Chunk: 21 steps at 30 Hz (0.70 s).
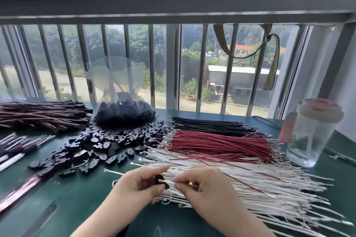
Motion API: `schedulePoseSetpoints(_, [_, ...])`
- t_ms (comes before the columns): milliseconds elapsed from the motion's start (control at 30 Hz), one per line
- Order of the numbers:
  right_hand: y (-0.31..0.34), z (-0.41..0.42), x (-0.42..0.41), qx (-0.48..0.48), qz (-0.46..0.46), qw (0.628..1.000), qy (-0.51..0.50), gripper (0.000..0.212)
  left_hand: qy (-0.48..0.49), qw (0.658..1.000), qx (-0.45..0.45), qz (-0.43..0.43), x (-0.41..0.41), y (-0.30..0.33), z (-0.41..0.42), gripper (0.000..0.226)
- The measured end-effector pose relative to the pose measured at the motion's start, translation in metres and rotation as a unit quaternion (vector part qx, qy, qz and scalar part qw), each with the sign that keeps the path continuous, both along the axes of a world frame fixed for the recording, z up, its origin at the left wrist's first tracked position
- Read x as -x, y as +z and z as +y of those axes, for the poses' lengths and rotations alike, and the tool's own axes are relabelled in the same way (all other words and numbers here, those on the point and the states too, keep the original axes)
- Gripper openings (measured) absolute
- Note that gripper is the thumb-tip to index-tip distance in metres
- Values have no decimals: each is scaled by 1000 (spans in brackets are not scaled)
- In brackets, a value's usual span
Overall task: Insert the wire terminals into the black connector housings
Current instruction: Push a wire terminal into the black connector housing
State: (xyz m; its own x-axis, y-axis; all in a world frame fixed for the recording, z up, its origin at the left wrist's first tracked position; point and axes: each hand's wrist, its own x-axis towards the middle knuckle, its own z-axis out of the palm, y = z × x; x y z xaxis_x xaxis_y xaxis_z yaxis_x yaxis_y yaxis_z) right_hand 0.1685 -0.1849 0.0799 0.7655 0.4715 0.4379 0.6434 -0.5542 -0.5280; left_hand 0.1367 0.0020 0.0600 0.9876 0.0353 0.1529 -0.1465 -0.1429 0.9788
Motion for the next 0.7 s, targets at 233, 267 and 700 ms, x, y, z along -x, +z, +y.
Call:
schedulePoseSetpoints(233, [-1, 2, 0, 11, 10, 1000, 0, 25, 19, 998, 61, -1, 2, 1, -1, 29])
schedulePoseSetpoints(267, [0, 1, 0, 7, 12, 1000, -2, 24, 23, 999, 47, 1, 3, 1, 1, 28])
schedulePoseSetpoints(700, [3, -10, -1, 113, -12, 993, -30, 14, 78, 982, -169, -36, 2, -4, 1, 40])
